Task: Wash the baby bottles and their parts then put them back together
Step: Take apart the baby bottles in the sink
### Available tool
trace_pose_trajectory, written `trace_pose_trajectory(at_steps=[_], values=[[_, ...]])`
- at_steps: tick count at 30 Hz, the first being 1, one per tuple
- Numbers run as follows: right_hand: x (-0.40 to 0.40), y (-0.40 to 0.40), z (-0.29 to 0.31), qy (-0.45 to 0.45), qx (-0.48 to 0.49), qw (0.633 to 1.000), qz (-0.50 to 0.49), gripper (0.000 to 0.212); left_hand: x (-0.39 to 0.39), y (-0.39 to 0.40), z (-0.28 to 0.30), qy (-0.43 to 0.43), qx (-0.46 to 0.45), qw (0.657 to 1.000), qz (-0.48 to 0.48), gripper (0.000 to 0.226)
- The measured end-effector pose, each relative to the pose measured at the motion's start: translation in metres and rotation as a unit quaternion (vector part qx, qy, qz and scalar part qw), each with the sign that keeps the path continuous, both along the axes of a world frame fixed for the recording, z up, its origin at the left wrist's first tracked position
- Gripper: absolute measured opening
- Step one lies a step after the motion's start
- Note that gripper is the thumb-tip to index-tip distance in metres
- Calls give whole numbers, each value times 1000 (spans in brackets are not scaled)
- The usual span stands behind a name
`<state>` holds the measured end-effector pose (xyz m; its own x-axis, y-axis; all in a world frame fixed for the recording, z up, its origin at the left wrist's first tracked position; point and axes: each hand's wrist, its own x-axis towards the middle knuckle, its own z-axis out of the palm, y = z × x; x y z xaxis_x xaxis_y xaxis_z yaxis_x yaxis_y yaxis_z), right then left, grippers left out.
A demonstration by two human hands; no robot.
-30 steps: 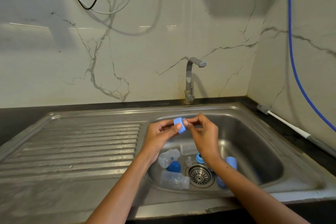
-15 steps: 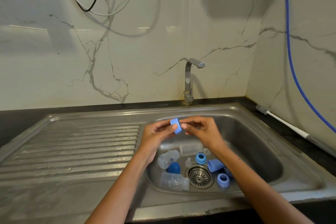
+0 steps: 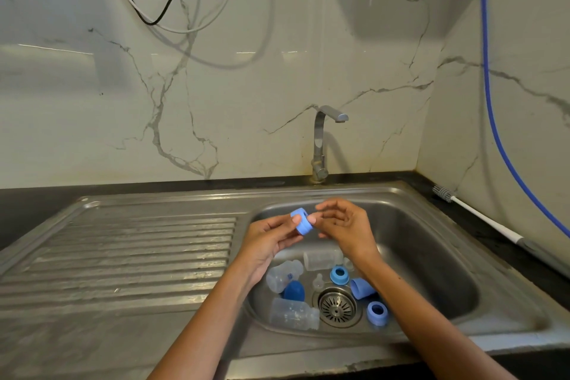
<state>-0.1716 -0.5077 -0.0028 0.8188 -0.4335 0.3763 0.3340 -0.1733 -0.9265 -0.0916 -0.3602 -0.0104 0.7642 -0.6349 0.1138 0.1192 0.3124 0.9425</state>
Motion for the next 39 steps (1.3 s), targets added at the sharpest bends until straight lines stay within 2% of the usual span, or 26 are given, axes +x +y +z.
trace_pose_trajectory(at_steps=[4, 7, 10, 17, 22, 24, 26, 29, 31, 33, 37, 39], values=[[2, 0, -2, 16, -36, 999, 9, 6, 2, -3, -1, 59, 3, 998, 10, 30], [4, 2, -2, 26, -59, 997, 41, 9, 3, 0, -2, 69, 8, 997, 22, 27], [6, 4, -5, 31, -96, 994, 50, 22, 2, 1, -3, 51, 19, 998, 15, 32], [8, -3, -8, 85, -25, 995, 39, 13, 2, 2, 0, 64, 38, 997, -11, 30], [14, -10, -13, 113, 50, 991, -51, 16, 1, -1, 0, 29, 48, 995, 83, 21], [17, -20, -18, 153, 6, 982, -110, 24, 3, -1, -1, 27, 39, 993, 111, 25], [20, -32, -24, 203, -37, 966, -156, 31, 5, 0, -3, 25, 35, 992, 122, 27], [30, -53, -24, 288, -123, 934, -174, 28, 8, -4, -4, 12, 35, 991, 129, 29], [39, -69, -20, 354, -257, 884, -167, 24, 9, -7, -6, 6, 36, 991, 131, 31], [46, -80, -18, 408, -342, 832, -154, 19, 9, -9, -9, -5, 41, 990, 132, 33], [59, -92, -27, 489, -349, 796, -67, 19, 9, -12, -9, -14, 42, 990, 134, 34], [64, -99, -33, 510, -374, 772, -61, 25, 9, -12, -9, -18, 42, 990, 136, 33]])
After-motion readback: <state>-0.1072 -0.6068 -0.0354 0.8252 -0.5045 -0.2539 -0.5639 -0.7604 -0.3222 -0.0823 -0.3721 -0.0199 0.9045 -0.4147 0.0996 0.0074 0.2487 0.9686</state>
